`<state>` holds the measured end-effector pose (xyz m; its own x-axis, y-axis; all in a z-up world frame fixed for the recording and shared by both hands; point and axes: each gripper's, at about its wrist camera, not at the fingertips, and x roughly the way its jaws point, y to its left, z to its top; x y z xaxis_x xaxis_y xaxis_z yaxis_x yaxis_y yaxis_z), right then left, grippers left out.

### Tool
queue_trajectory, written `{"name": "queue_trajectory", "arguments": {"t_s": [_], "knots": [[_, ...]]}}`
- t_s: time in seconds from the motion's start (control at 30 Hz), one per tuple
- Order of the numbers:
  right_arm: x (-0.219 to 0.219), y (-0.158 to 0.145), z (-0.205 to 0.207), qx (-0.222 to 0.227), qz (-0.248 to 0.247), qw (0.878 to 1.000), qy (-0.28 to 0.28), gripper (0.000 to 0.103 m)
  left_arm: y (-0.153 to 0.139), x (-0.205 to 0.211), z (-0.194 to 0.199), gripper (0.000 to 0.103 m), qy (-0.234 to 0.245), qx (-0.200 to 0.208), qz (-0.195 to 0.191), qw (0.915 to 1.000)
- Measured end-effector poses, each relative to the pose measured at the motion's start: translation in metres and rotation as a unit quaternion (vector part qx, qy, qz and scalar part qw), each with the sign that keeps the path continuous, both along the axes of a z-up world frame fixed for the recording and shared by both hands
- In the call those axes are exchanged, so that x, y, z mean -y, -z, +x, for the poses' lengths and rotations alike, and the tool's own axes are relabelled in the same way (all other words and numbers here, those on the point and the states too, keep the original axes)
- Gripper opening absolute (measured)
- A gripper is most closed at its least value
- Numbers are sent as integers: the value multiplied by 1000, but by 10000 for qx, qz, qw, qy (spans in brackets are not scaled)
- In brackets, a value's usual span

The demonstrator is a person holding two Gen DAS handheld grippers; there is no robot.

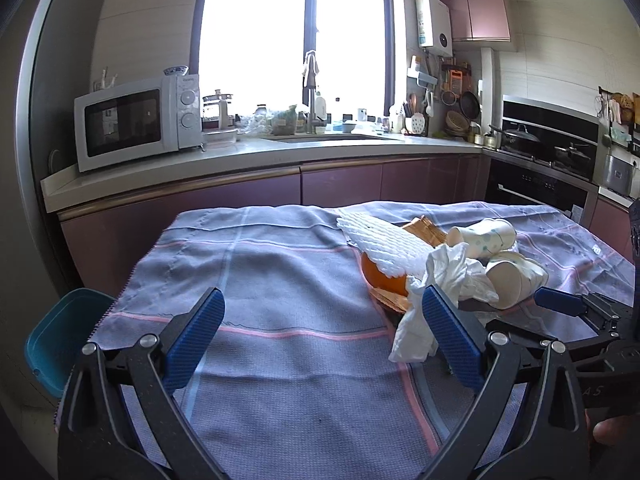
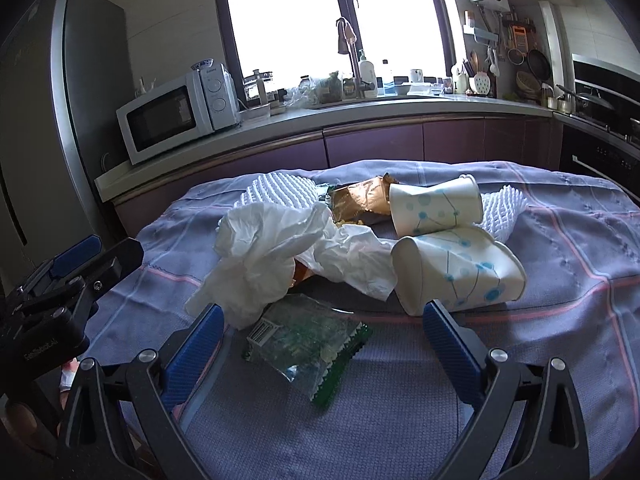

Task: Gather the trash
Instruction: 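Grasp the white tissue with the left tool while the right grasps the green wrapper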

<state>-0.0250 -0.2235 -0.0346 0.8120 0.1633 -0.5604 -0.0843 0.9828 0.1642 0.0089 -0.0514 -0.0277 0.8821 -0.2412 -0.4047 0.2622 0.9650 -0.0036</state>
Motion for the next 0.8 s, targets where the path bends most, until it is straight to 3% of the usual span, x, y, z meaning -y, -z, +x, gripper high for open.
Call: {"name": "queue_trajectory", "arguments": {"t_s": [0.23, 0.33, 0.4, 0.57, 0.7, 0.8], "knots": [[-2, 12, 6, -286, 99, 9992, -242, 83, 12, 21, 24, 97, 665, -538, -21, 9963], [0, 18, 9, -439, 205, 9983, -315, 76, 16, 30, 33, 91, 895, -726, 27, 9933], [3, 22, 12, -565, 342, 9972, -339, 67, 19, 37, 38, 79, 987, -847, 100, 9915], [9, 27, 14, -638, 542, 9959, -356, 57, 27, 48, 50, 53, 1307, -1212, 84, 9839], [13, 27, 13, -632, 632, 9953, -386, 47, 35, 56, 57, 19, 1504, -1452, 43, 9779], [20, 27, 12, -609, 717, 9948, -392, 37, 39, 58, 58, 8, 1532, -1520, 3, 9764]]}}
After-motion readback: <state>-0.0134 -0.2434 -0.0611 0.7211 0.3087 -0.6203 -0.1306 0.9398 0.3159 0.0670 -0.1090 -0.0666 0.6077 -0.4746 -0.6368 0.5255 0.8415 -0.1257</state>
